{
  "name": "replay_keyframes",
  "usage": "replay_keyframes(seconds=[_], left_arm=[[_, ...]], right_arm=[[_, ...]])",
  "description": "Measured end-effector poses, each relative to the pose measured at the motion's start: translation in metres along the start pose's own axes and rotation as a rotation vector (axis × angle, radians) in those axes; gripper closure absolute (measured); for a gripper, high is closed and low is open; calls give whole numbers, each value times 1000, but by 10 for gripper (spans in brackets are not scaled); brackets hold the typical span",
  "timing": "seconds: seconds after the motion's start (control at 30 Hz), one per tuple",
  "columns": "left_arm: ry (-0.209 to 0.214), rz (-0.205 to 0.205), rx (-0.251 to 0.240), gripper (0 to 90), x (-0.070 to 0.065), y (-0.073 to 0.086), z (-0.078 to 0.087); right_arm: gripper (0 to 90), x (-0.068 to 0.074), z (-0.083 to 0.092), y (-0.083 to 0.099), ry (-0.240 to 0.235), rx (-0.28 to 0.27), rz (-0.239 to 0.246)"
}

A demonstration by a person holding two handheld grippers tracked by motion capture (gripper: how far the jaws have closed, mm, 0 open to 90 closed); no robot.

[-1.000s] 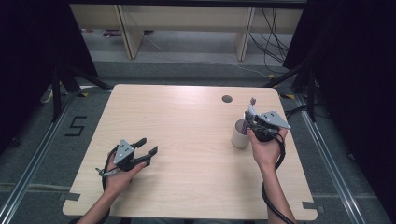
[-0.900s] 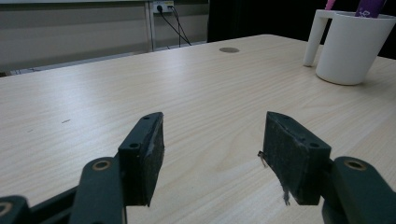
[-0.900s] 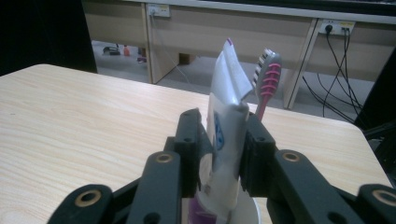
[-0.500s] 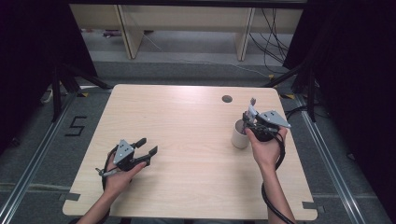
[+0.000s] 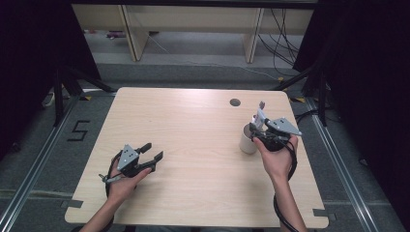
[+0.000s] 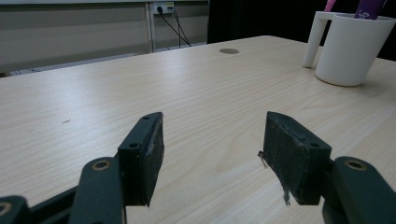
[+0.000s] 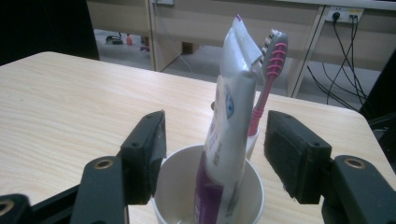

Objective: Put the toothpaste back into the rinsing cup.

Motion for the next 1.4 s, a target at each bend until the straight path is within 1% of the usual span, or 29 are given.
replay_keyframes(seconds=[0.03,0.07,0.27,0.3,0.33,0.37,0.4,0.43,0.47,0.5,0.53,0.6,0.63,0.7,0.73,0.77,0.8,0.87,0.93,0.97,1.0,1.07,1.13,1.2,1.23,1.27,1.33,1.37,1.4], left_arm=[[0,0,1,381,0,0,0],[0,0,1,381,0,0,0],[-1,-1,2,381,0,0,0],[-1,-1,2,381,0,0,0],[-2,-2,2,381,0,0,0],[-1,-3,2,381,0,0,0],[-1,-3,2,381,-1,0,0],[-2,-3,2,381,-1,0,0],[-3,-3,2,381,-1,0,0],[-3,-3,2,381,-1,0,0],[-3,-3,2,381,-1,0,0],[-4,-3,2,381,-1,0,0],[-4,-4,3,381,-1,0,0],[-5,-4,3,381,-1,0,0],[-5,-6,3,381,-1,0,0],[-5,-6,3,380,-1,0,0],[-5,-5,3,380,-1,0,0],[-4,-7,4,380,-1,0,0],[0,-4,-4,379,-1,0,-1],[-5,-3,4,378,0,0,0],[-5,-1,0,378,0,0,0],[-6,-1,-2,377,0,0,1],[-7,1,-3,377,0,0,1],[-10,5,-4,376,0,0,1],[-11,7,-5,375,1,0,1],[-14,9,-8,374,1,0,1],[-15,9,-6,373,1,0,1],[-16,8,-6,372,1,0,1],[-18,5,-6,372,0,0,1]], right_arm=[[384,-1,1,0,-15,-7,18],[382,1,2,2,-12,-8,3],[371,-1,11,15,-11,9,10],[370,0,13,19,-9,17,-8],[370,0,13,22,-25,11,3],[370,1,14,24,-15,15,-14],[370,0,15,27,-23,26,0],[370,-1,17,30,-7,20,-12],[370,-3,17,31,-13,15,8],[370,0,18,36,-18,24,-36],[370,-3,19,38,-14,25,-14],[370,-5,20,44,-13,23,-10],[370,-4,22,48,-12,44,-37],[370,-5,22,53,-12,43,-47],[370,-8,23,56,-12,52,-22],[370,-4,23,59,-20,51,-74],[370,-8,23,61,-14,50,-26],[372,-5,24,69,-12,66,-67],[374,-6,24,74,-20,71,-32],[374,-4,24,77,-20,73,-60],[374,-3,25,80,-12,92,-63],[376,-6,23,82,-10,63,-22],[377,-1,23,86,-24,64,-76],[378,-4,23,87,-23,46,-38],[379,-2,24,88,-13,49,-70],[379,-4,23,88,-4,35,-53],[379,-6,24,90,-22,38,-45],[379,-6,25,92,-7,48,-56],[379,-6,25,94,-18,55,-59]])
Point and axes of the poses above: each handheld gripper's, and its own axes: z roughly backward along the jaws, y roughly out of its underside, x roughly to its left, the point moved 7 cm from there along -z, roughly forward along the jaws, and after that the axes turned 3 degrees about -y, right-handed, at the moved point
